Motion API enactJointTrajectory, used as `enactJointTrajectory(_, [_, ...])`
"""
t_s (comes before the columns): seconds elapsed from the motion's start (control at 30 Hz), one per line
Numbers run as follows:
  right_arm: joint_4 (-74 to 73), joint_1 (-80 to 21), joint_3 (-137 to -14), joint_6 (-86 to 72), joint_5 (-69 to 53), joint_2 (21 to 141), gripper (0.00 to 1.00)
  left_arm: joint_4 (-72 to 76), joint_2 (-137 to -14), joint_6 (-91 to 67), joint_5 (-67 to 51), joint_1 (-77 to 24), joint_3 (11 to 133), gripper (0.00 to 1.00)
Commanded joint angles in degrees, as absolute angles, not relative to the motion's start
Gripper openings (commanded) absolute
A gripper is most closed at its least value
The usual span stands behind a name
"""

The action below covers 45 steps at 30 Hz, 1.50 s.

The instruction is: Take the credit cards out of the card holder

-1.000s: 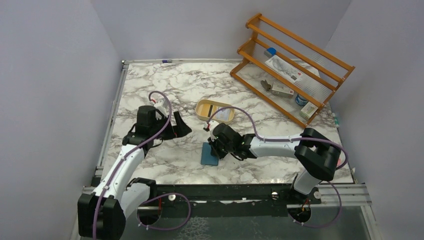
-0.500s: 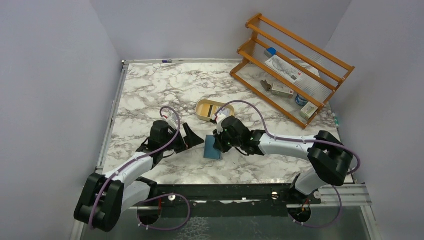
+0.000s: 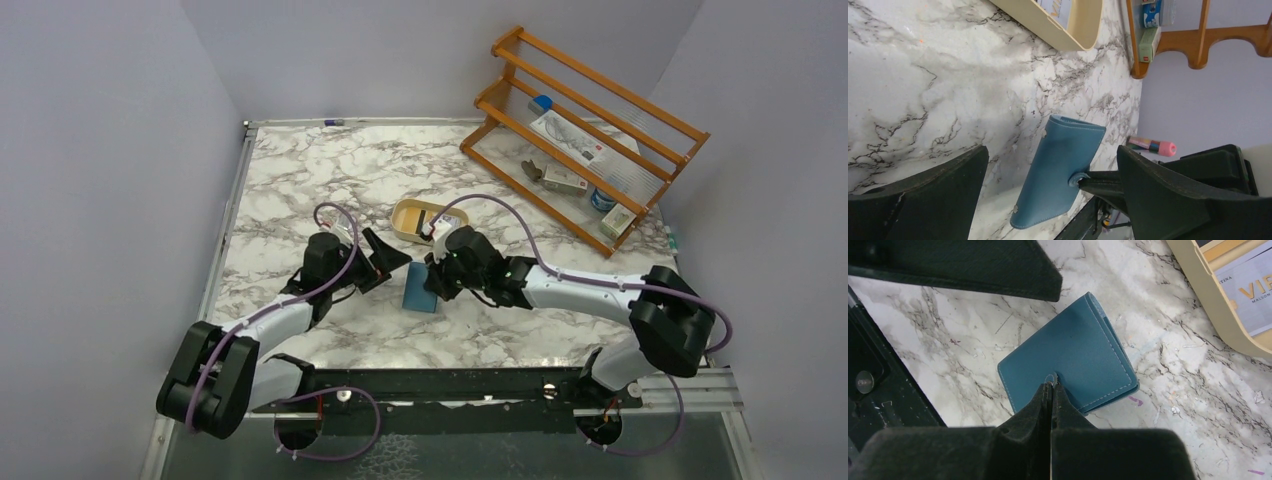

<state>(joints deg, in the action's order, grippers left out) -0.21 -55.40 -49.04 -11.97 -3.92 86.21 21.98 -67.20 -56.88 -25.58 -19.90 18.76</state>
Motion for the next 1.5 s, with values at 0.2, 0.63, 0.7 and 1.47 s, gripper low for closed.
enactJointTrajectory(0.2, [-3.1, -55.2, -53.3, -9.8, -2.1, 78.1, 0.01, 32.3, -72.6, -64.0, -27.9, -20.1, 25.1, 0.99])
enactJointTrajectory(0.63, [-1.4, -54.9, -54.3, -9.7, -3.1, 78.4, 0.01, 43.9, -72.8, -73.4, -34.1, -20.2, 22.4, 0.96])
enactJointTrajectory(0.7, [-1.0, -54.9, -54.3, -9.6, -3.5, 79.0, 0.01, 43.9, -71.6, -73.6, -34.6, -20.2, 22.1, 0.90])
enactJointTrajectory(1.47, [-1.4, -53.4, -57.1, -7.1, -4.2, 80.1, 0.01, 43.9, -70.1, -72.0, -39.5, -20.6, 18.5, 0.62])
